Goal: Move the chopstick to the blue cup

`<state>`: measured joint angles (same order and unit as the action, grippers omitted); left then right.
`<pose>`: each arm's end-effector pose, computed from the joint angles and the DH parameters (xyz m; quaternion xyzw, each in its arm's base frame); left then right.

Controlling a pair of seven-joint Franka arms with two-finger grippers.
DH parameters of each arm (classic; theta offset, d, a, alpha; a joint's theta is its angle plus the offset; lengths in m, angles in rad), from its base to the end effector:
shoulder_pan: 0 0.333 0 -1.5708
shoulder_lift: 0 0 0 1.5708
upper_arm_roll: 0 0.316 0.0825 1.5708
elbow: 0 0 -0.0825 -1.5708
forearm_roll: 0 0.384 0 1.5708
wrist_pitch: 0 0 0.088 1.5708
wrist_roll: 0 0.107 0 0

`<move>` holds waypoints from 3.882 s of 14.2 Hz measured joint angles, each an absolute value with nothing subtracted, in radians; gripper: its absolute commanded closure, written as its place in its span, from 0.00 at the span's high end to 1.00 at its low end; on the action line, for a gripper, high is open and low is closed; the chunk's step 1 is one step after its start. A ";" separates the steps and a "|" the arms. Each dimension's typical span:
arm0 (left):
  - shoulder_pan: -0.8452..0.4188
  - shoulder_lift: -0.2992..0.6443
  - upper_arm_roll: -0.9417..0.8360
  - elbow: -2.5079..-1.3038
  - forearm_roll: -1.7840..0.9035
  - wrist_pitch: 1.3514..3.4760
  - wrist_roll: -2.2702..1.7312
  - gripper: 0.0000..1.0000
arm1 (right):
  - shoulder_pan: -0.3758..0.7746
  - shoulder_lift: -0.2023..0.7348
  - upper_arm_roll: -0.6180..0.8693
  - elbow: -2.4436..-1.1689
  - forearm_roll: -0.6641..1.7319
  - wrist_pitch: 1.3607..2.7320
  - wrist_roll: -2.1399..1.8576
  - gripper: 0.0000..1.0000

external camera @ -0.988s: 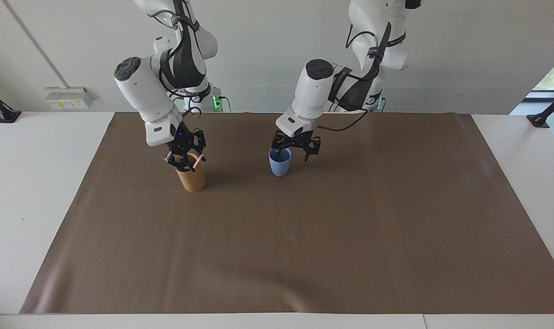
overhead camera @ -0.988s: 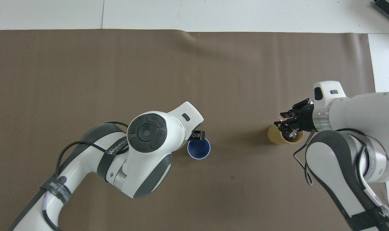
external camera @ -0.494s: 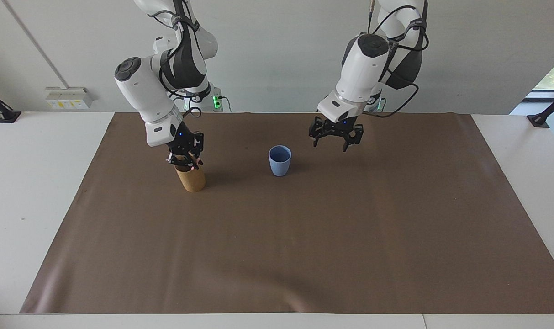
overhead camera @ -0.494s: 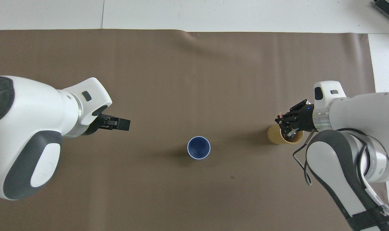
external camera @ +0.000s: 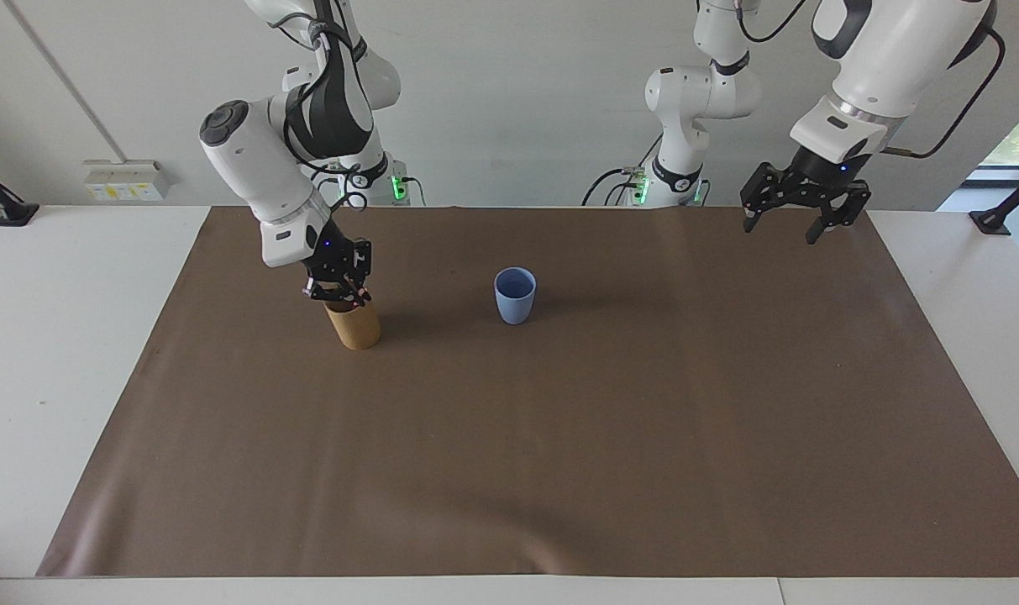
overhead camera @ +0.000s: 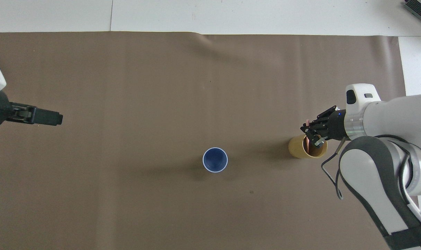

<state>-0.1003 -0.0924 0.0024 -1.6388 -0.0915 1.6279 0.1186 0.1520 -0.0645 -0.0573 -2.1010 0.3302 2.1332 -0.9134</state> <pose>0.5278 -0.0611 0.6481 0.9924 -0.1071 0.0412 0.0454 0.5374 0.0648 0.4590 -0.9015 -0.4049 -0.1012 0.1141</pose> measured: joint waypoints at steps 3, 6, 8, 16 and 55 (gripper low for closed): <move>-0.082 -0.050 0.002 -1.518 -0.081 1.508 0.119 1.00 | 0.152 -0.073 -0.057 -2.043 0.330 2.069 -0.845 0.00; -0.082 -0.013 -0.003 -1.465 -0.055 1.472 0.119 1.00 | 0.152 -0.090 -0.058 -1.962 0.330 1.978 -0.792 0.00; -0.082 -0.012 -0.004 -1.469 -0.053 1.459 0.119 1.00 | 0.153 -0.113 -0.057 -1.905 0.330 1.912 -0.736 0.00; -0.082 -0.014 -0.004 -1.471 -0.006 1.454 0.119 1.00 | 0.259 -0.137 0.093 -1.785 0.268 1.915 -0.269 0.00; -0.082 -0.015 -0.004 -1.471 -0.025 1.454 0.118 1.00 | 0.168 -0.094 0.086 -1.557 0.008 1.697 0.364 1.00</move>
